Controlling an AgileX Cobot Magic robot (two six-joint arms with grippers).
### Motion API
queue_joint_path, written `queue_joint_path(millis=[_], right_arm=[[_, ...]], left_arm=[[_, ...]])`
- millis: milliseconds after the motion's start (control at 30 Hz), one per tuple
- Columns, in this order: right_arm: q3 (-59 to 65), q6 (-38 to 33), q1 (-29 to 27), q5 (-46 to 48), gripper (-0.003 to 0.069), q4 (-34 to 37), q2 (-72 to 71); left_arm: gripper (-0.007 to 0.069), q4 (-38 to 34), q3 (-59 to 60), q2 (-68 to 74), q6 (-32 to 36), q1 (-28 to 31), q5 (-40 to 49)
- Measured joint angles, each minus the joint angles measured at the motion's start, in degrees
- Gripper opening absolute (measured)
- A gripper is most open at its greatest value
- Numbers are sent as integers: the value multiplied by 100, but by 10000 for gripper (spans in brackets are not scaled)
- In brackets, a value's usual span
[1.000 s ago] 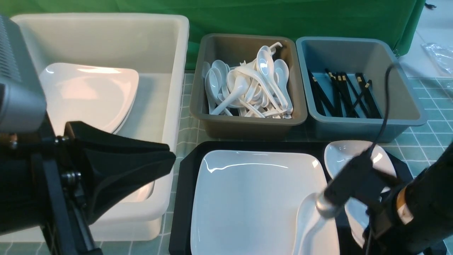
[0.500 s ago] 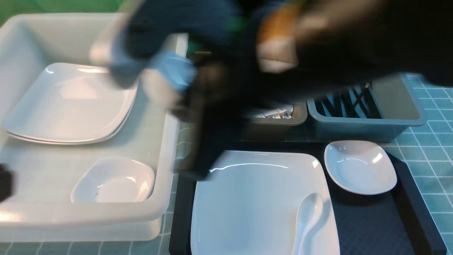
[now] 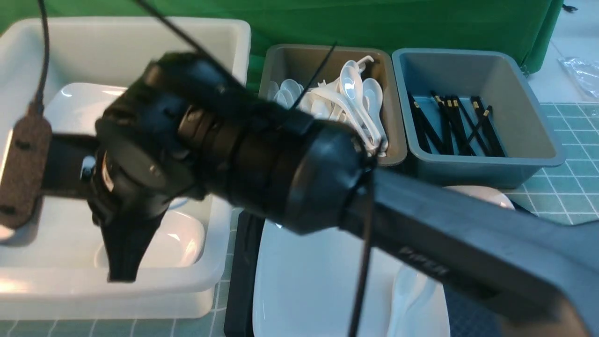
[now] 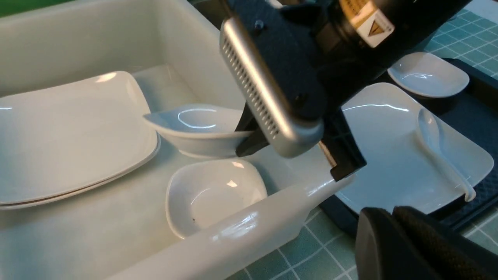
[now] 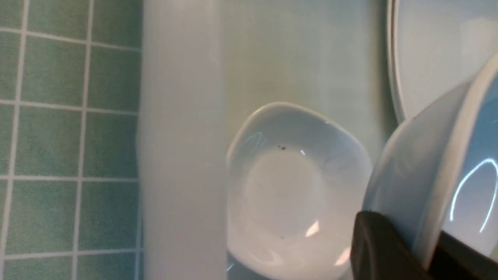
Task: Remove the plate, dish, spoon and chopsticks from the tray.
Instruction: Use the right arm to put the small plate into the large storage box on the left
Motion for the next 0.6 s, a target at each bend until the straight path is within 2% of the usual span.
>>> queue_joint_path(millis=[267, 600], right_arm=[[-24, -43, -153, 12, 59, 211, 341], [-51, -752, -377, 68, 59, 1270, 471]], left_arm=[[17, 0, 0, 0, 25, 0, -12], [17, -97, 0, 0, 25, 0, -265]])
